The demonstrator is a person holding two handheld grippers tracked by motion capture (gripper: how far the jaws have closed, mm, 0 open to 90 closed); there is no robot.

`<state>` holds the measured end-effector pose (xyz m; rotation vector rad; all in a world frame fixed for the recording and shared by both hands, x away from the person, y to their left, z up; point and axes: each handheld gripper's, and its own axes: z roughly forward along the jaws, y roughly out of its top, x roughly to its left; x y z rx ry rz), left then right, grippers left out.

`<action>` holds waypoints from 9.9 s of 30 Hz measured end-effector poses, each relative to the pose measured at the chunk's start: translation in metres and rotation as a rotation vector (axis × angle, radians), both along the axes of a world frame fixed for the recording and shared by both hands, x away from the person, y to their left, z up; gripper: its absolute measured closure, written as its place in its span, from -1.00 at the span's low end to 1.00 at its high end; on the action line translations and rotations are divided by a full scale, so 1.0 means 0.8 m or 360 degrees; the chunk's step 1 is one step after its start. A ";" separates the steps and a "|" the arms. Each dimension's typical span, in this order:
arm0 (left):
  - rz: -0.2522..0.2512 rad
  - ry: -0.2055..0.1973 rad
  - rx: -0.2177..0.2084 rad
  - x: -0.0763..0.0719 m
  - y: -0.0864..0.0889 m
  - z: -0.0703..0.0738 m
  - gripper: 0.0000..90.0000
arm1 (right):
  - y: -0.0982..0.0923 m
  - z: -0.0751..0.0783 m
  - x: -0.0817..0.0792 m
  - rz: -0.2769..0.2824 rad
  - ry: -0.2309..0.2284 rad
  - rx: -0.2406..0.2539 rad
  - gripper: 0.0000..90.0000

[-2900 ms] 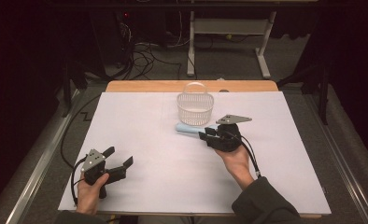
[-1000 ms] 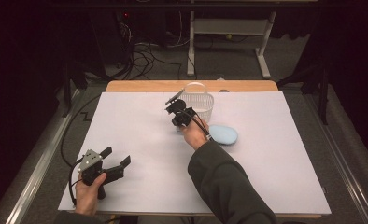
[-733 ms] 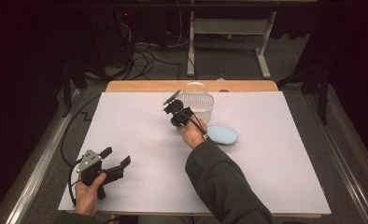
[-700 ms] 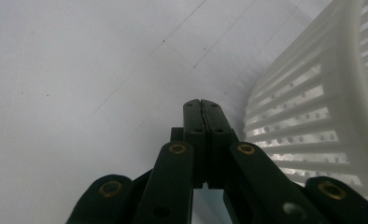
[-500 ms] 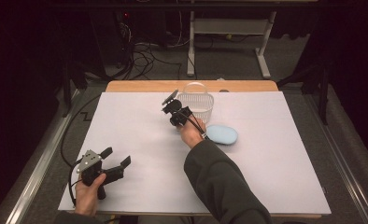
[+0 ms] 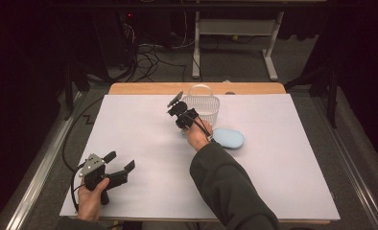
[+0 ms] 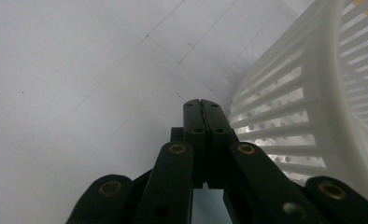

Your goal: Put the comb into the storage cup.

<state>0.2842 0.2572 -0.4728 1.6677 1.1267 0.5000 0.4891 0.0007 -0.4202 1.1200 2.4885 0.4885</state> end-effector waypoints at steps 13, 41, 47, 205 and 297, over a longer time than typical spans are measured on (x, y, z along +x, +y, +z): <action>0.0001 0.0001 -0.0007 0.000 0.000 0.000 -0.66 | 0.001 0.000 0.000 0.0017 -0.0008 -0.0014 1.00; 0.0005 0.0002 -0.0003 0.000 0.000 0.000 -0.66 | -0.002 -0.002 0.002 0.0035 0.0012 -0.0043 1.00; 0.0009 0.0001 -0.0004 0.000 0.001 0.000 -0.66 | -0.003 0.000 -0.003 0.0046 0.0052 -0.0003 1.00; 0.0013 0.0014 0.0063 -0.001 -0.001 0.000 -0.68 | -0.146 0.003 -0.112 -0.0347 0.0325 0.0289 -0.04; 0.0060 -0.0007 0.0048 -0.004 0.004 0.002 -0.68 | -0.173 -0.020 -0.103 -0.0467 0.0392 0.0117 0.42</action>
